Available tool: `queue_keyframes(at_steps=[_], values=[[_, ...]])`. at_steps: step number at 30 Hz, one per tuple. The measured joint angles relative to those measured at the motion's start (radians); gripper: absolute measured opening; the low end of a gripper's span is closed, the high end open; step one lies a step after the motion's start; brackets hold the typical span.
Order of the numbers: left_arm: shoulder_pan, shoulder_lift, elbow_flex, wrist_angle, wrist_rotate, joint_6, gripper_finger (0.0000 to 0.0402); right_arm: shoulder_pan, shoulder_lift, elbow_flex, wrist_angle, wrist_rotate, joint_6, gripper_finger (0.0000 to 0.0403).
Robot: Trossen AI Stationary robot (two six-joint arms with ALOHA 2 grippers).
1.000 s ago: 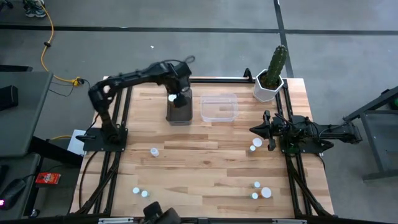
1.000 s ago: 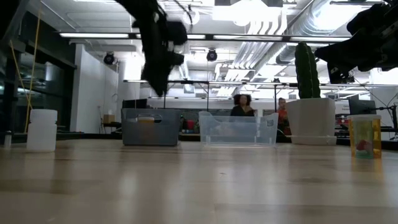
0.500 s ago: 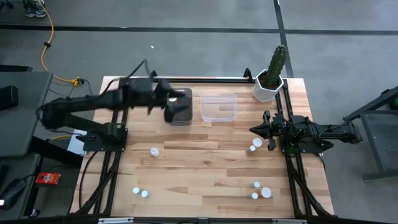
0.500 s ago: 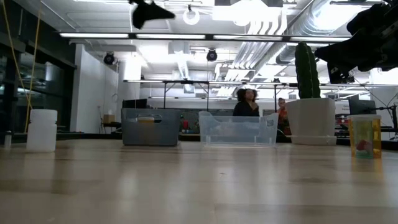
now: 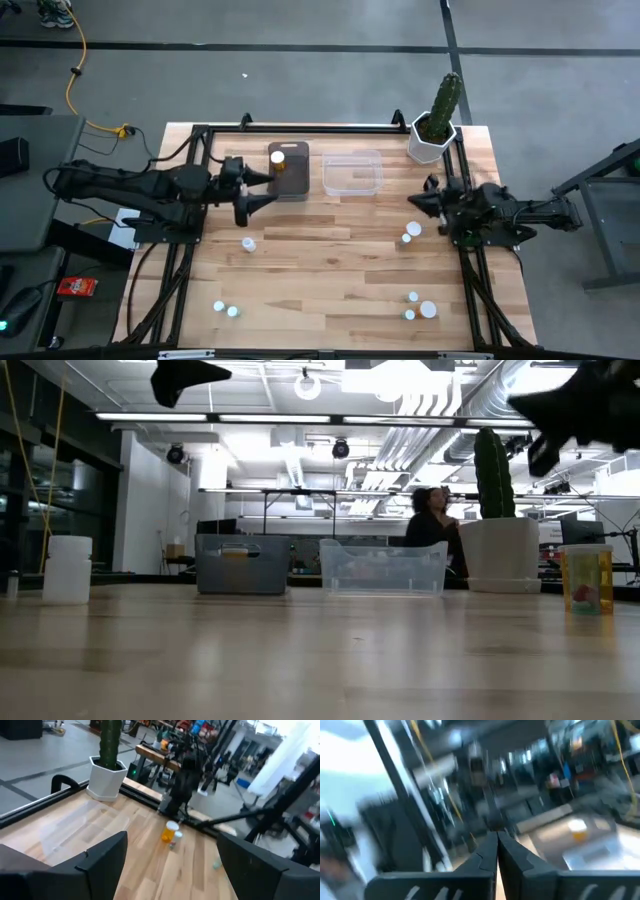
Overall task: Pick and place medicine bottles into bin by pill shape (circle, oval)
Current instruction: Put the white tablet bottle into the transparent bin
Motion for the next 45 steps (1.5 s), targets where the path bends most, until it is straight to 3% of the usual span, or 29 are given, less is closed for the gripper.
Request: queue_keyframes(at_steps=[7, 10, 16, 21, 28, 38, 45], values=[[0.0, -0.006, 0.0, -0.019, 0.011, 0.034, 0.0296, 0.0, 0.002, 0.014, 0.307, 0.242, 0.142, 0.0005], [0.0, -0.006, 0.0, -0.019, 0.011, 0.034, 0.0296, 0.0, 0.04, 0.092, 0.326, 0.205, 0.106, 0.0005], [0.0, -0.006, 0.0, -0.019, 0.014, 0.032, 0.0296, 0.013, 0.256, 0.31, 0.157, 0.092, -0.028, 0.0005], [0.0, -0.006, 0.0, -0.019, 0.018, 0.034, 0.0296, 0.025, 0.419, 0.468, -0.051, 0.085, -0.066, 0.0005], [0.0, -0.006, 0.0, -0.019, 0.018, 0.034, 0.0296, 0.026, 0.569, 0.58, -0.157, 0.085, -0.066, 0.0005], [0.0, -0.006, 0.0, -0.019, 0.018, 0.035, 0.0296, 0.026, 0.61, 0.605, -0.207, 0.084, -0.056, 0.0012], [0.0, -0.006, 0.0, -0.019, 0.018, 0.035, 0.0296, 0.026, 0.61, 0.605, -0.244, 0.083, 0.031, 0.0081]])
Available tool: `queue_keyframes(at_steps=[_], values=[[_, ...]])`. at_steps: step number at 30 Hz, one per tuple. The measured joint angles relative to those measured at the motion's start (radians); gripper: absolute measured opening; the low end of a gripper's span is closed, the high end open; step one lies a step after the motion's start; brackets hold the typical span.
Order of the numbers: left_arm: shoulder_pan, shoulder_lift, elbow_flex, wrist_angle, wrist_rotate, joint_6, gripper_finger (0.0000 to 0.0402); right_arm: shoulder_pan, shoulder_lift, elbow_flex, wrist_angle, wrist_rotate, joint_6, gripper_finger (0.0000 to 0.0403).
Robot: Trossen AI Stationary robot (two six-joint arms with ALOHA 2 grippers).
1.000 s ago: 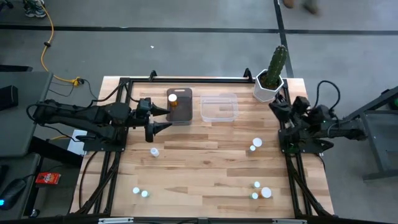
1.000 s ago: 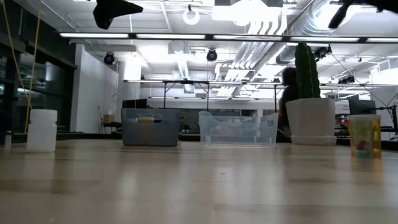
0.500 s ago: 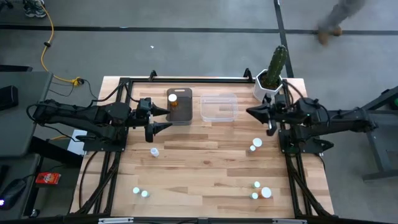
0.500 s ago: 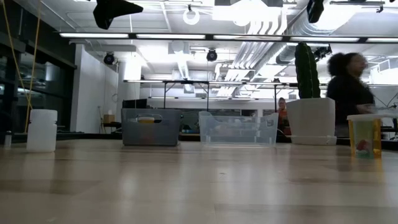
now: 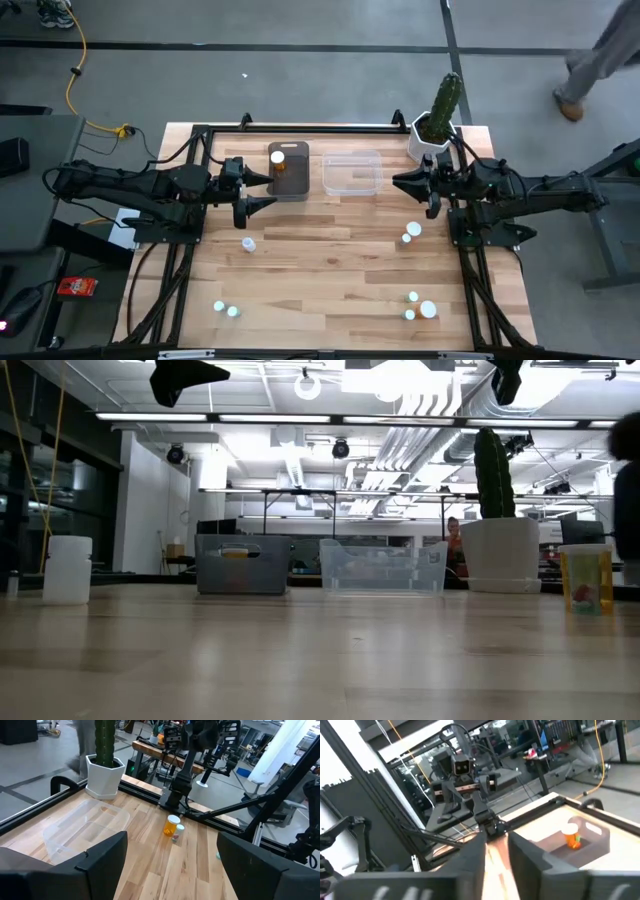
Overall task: Pick and place medicine bottles into bin by pill shape (circle, oval)
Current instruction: Put the white tablet bottle into the transparent bin
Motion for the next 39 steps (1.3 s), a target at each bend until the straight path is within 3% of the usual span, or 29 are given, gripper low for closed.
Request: queue_keyframes(at_steps=[5, 8, 15, 23, 26, 34, 39], values=[[0.0, 0.0, 0.0, -0.002, 0.0, 0.0, 0.0296, 0.001, 0.001, 0.0, -0.001, -0.069, 0.068, 0.0146], [0.0, 0.0, 0.0, -0.003, 0.0, 0.0, 0.0296, 0.003, 0.01, 0.0, -0.011, -0.116, 0.097, 0.0165], [0.0, 0.001, 0.0, -0.004, 0.0, 0.0, 0.0296, 0.048, 0.076, 0.032, -0.05, -0.126, 0.089, 0.017], [0.0, 0.001, 0.0, -0.003, 0.001, -0.08, 0.0296, 0.099, 0.232, 0.258, -0.335, -0.045, -0.104, 0.017], [0.002, 0.0, 0.0, -0.023, 0.055, -0.132, 0.0296, 0.099, 0.28, 0.32, -0.431, -0.016, -0.121, 0.017], [-0.086, 0.028, 0.048, -0.53, 0.097, -0.184, 0.0296, 0.099, 0.353, 0.352, -0.471, -0.01, -0.103, 0.017], [-0.202, 0.094, 0.007, -0.641, 0.095, -0.144, 0.0296, 0.099, 0.383, 0.352, -0.472, -0.01, -0.1, 0.017]])
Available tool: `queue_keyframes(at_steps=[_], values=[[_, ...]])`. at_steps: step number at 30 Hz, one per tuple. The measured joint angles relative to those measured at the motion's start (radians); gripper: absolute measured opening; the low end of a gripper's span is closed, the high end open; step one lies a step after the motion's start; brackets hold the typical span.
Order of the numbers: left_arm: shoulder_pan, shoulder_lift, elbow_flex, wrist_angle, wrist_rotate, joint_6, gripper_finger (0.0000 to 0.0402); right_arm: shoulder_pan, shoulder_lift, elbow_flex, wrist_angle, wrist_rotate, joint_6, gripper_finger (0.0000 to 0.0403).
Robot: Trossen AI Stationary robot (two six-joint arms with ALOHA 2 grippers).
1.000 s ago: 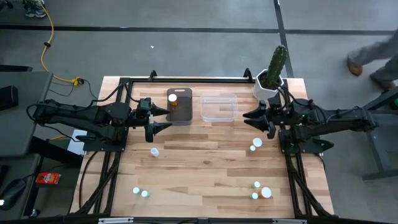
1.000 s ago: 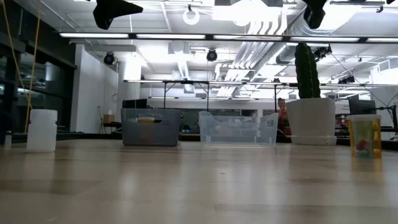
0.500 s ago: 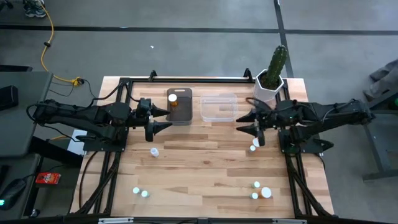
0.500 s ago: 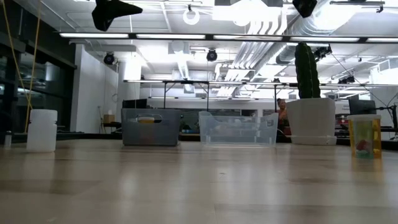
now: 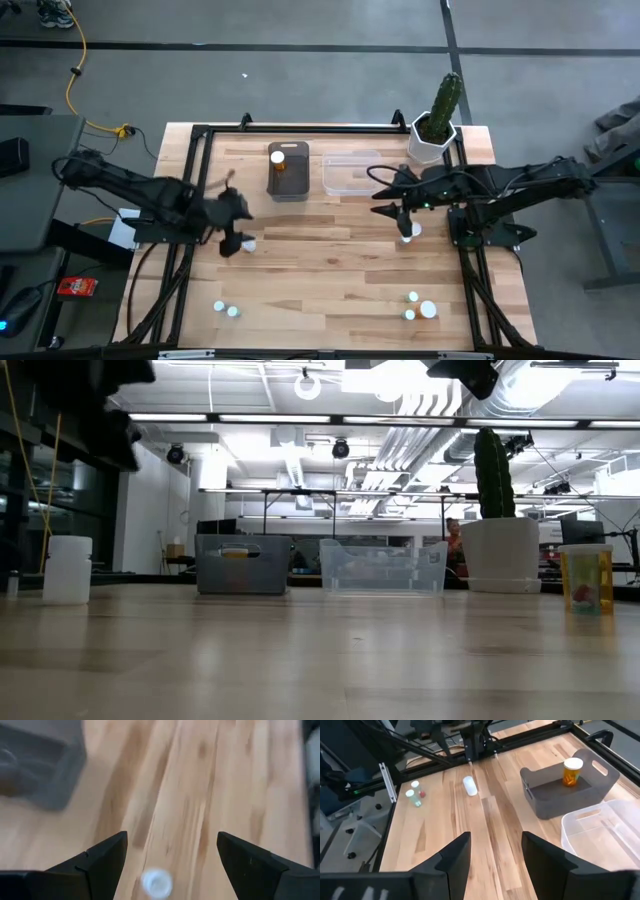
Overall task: Pick and place medicine bottles into bin by pill shape (circle, oval)
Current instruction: Put the white tablet bottle into the transparent bin
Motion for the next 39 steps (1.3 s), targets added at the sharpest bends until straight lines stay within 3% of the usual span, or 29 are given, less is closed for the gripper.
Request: queue_keyframes(at_steps=[8, 28, 39], values=[[-0.103, 0.137, -0.061, 0.004, -0.103, 0.094, 0.0296, -0.001, 0.017, 0.0, -0.002, 0.0, 0.008, 0.017], [-0.177, 0.369, -0.064, 0.007, -0.104, 0.068, 0.0293, 0.0, 0.015, -0.001, -0.006, 0.029, 0.008, 0.017], [-0.177, 0.363, -0.063, 0.016, -0.104, 0.059, 0.0221, 0.0, 0.015, -0.001, -0.006, 0.029, 0.008, 0.017]])
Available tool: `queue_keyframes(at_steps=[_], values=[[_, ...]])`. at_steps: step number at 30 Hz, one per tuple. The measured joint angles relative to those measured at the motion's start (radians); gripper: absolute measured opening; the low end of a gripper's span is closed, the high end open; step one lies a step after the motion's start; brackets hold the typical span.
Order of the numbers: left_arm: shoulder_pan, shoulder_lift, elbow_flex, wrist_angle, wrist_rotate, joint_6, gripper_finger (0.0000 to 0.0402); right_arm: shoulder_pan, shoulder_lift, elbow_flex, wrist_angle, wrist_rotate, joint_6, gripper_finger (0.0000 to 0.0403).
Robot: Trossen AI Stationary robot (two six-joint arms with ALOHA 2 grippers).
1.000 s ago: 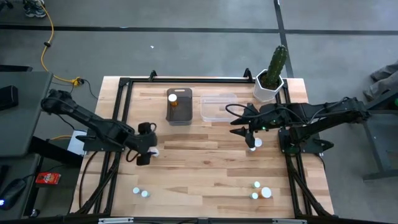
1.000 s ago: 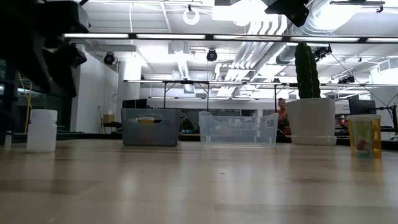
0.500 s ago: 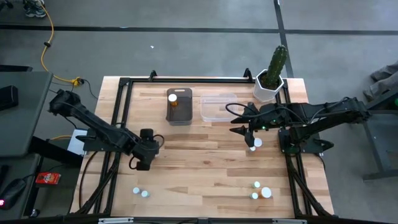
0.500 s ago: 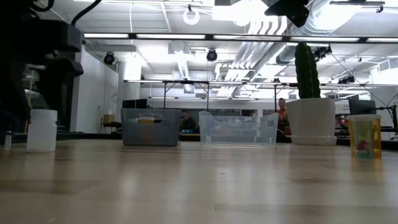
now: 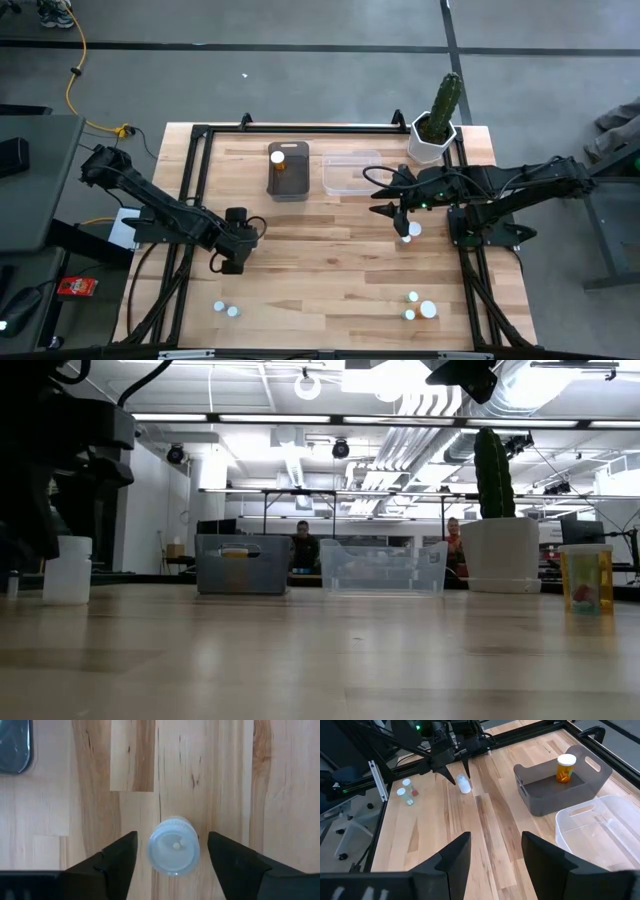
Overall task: Pick and place medicine bottles into bin by pill shape (circle, oval)
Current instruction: Put the white tablet bottle into the transparent bin
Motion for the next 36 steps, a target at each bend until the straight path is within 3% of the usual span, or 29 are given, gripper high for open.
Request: queue_keyframes(at_steps=[14, 17, 21, 28, 32, 36], values=[[0.001, -0.002, 0.009, -0.005, 0.003, -0.009, 0.0144, 0.0, 0.0, 0.0, 0.0, 0.0, 0.0, 0.017], [0.01, -0.029, 0.051, -0.01, 0.009, -0.016, 0.0117, 0.0, 0.0, 0.0, 0.0, 0.0, 0.0, 0.017], [0.037, -0.1, 0.129, 0.013, -0.04, -0.02, 0.0112, 0.0, 0.0, 0.0, 0.001, 0.0, 0.006, 0.017], [0.107, -0.216, 0.159, 0.385, -0.208, -0.005, 0.0121, 0.0, 0.0, -0.001, 0.008, 0.0, 0.021, 0.017], [0.171, -0.211, 0.12, 0.625, -0.197, 0.023, 0.012, 0.0, 0.0, -0.001, 0.03, -0.001, 0.019, 0.017], [0.221, -0.156, 0.102, 0.833, -0.116, 0.05, 0.012, 0.0, 0.0, -0.001, 0.069, -0.036, -0.006, 0.017]])
